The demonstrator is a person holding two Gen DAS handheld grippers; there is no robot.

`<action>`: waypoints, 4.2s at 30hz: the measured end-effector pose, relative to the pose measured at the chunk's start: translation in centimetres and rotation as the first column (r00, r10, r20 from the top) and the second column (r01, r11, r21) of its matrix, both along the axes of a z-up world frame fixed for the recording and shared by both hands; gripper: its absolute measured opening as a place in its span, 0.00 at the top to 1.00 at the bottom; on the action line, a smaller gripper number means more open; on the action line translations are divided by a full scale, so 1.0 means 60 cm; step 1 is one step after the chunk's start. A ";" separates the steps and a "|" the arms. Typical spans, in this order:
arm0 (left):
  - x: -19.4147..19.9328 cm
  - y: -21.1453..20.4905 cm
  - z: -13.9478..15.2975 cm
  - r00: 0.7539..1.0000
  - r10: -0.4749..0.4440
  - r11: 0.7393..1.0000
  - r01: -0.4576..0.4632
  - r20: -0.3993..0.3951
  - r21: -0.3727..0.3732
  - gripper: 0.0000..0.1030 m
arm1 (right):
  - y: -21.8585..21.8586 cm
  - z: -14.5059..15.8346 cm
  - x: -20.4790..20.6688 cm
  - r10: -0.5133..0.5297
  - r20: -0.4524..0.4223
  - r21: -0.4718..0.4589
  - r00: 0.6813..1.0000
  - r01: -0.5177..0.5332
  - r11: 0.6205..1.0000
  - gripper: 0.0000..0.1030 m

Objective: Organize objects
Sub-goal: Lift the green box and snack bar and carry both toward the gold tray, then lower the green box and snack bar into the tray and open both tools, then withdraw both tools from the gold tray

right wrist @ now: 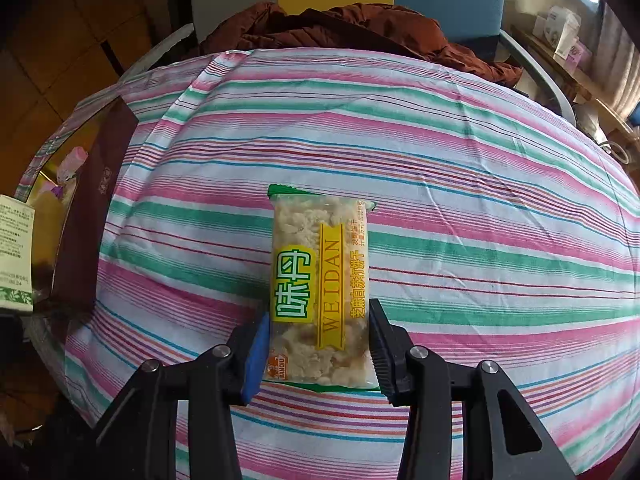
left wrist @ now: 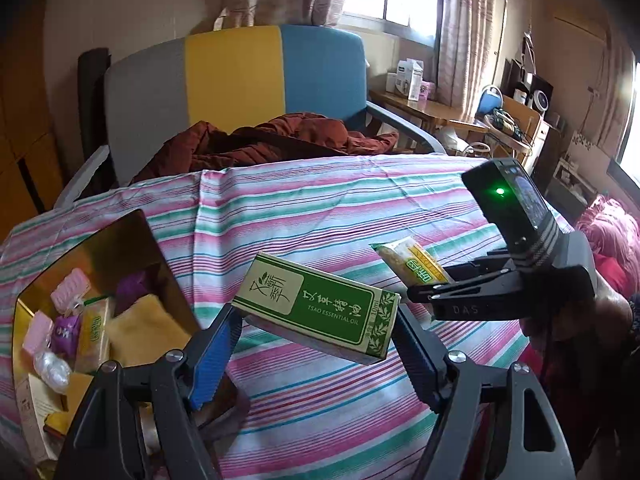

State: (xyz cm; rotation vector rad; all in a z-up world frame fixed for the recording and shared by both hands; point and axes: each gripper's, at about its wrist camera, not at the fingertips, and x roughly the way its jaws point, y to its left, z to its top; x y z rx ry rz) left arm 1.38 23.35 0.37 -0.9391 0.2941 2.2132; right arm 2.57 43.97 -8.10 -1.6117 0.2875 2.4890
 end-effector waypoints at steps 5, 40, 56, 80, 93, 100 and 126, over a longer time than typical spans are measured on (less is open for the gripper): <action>-0.023 -0.066 0.011 0.997 0.073 0.996 -0.074 0.023 0.041 0.25 | -0.042 0.027 -0.005 0.016 -0.047 -0.027 0.999 -0.017 0.999 0.56; -0.231 -0.332 -0.055 0.871 0.444 0.882 -0.466 0.208 0.068 0.23 | -0.392 0.074 -0.278 0.284 -0.171 -0.206 0.943 -0.316 0.926 0.53; -0.226 -0.341 -0.067 0.859 0.473 0.872 -0.489 0.196 0.039 0.16 | -0.378 0.078 -0.230 0.258 -0.194 -0.145 0.947 -0.288 0.947 0.48; -0.106 -0.380 0.017 0.784 0.621 0.784 -0.620 -0.025 0.023 0.16 | -0.410 0.107 -0.098 0.244 -0.299 0.068 0.922 -0.235 0.970 0.25; -0.044 -0.346 0.028 0.780 0.619 0.785 -0.619 -0.094 0.030 0.20 | -0.392 0.101 -0.025 0.154 -0.346 0.103 0.925 -0.126 0.987 0.23; -0.037 -0.346 0.024 0.779 0.621 0.783 -0.620 -0.084 0.036 0.26 | -0.392 0.102 -0.018 0.152 -0.351 0.103 0.924 -0.123 0.987 0.21; -0.037 -0.345 0.011 0.799 0.593 0.804 -0.595 -0.100 0.012 0.38 | -0.405 0.094 -0.027 0.159 -0.338 0.112 0.927 -0.128 0.985 0.18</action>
